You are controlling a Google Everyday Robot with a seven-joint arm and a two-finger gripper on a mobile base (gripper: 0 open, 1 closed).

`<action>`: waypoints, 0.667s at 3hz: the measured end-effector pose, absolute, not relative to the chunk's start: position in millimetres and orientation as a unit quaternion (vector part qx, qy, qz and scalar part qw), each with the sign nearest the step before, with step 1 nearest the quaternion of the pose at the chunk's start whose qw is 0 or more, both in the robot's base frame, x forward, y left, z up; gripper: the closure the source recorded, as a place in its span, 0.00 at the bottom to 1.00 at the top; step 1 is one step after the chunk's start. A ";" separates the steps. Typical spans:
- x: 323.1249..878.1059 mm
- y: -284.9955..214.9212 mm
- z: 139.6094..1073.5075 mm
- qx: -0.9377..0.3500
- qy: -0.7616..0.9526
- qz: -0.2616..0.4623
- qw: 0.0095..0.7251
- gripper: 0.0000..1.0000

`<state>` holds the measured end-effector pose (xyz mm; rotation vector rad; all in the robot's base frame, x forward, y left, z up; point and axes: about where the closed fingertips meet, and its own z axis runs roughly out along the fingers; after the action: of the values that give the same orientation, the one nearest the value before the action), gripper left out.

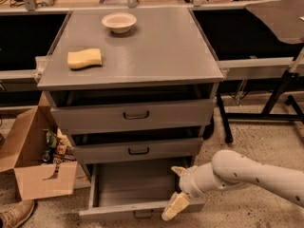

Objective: Close bottom drawer

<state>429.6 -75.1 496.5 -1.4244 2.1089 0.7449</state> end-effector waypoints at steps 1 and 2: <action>432.9 -102.7 427.2 -0.562 0.746 0.243 0.260 0.00; 424.9 -122.2 371.1 -0.585 0.727 0.232 0.273 0.00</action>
Offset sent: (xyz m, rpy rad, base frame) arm -0.0120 -0.0713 -0.1853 -0.0462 -0.2091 0.1531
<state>424.9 -122.2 371.1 -1.5747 1.9576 0.6246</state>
